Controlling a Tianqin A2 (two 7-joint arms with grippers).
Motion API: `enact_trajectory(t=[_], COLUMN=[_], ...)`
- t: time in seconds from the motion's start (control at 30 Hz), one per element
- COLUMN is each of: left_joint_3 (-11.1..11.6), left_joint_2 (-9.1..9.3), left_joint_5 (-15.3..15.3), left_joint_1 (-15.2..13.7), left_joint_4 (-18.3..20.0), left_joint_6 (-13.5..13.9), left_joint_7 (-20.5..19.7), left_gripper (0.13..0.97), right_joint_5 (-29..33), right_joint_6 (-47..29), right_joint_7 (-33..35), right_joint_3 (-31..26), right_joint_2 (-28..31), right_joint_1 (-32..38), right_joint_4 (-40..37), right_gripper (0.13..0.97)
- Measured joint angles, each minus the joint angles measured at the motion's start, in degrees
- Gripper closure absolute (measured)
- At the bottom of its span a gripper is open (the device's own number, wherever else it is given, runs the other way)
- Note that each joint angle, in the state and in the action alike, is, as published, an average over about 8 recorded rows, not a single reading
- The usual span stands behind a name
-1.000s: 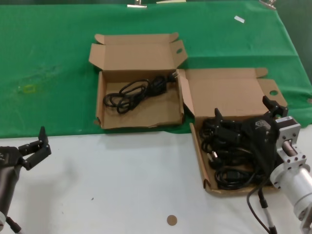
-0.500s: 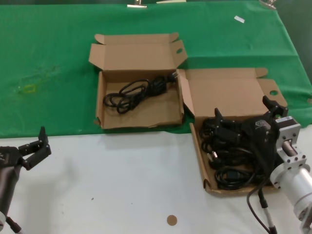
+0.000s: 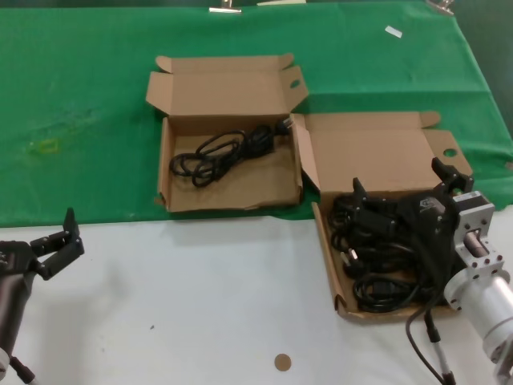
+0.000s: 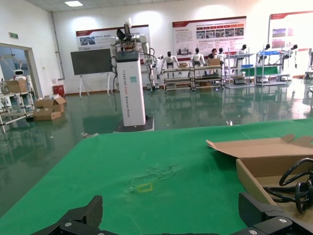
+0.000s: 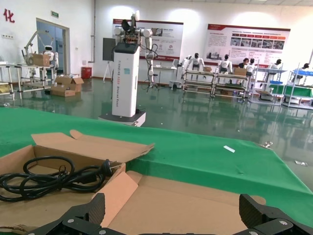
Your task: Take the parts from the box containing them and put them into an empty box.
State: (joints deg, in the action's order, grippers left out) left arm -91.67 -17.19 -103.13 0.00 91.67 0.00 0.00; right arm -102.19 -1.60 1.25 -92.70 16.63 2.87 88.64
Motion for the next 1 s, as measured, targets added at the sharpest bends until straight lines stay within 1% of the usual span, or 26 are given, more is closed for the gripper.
enact_trajectory(t=[1.0], left_joint_3=[0.0], left_joint_2=[0.0], left_joint_5=[0.0], left_joint_1=[0.0], left_joint_4=[0.0], left_joint_6=[0.0], left_joint_7=[0.0], left_gripper=[0.132], right_joint_5=[0.0], right_joint_6=[0.0], right_joint_7=[0.0], right_joint_3=[0.0], right_joint_2=[0.0], right_joint_1=[0.0], right_joint_4=[0.0], right_gripper=[0.129])
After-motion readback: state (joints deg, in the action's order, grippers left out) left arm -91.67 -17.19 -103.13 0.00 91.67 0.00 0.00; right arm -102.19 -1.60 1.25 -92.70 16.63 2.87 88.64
